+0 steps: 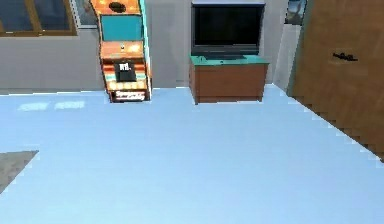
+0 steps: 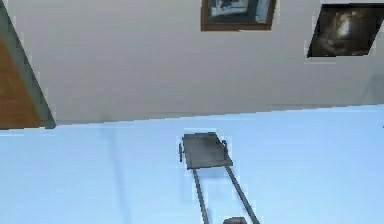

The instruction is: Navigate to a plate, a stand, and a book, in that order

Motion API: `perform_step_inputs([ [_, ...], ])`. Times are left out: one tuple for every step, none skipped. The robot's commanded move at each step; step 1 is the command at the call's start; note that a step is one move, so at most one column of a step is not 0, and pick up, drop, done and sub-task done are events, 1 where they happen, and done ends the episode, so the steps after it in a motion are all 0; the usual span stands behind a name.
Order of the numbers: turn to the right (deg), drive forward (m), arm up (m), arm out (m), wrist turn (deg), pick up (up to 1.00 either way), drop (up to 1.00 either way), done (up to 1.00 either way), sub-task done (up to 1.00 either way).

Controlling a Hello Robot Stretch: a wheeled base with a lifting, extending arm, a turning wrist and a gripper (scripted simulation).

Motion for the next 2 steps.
perform_step_inputs([
  [0.0,1.0,0.0,0.0,0.0,0.0,0.0,0.0,0.0],
  [0.0,1.0,0.0,0.0,0.0,0.0,0.0,0.0,0.0],
])
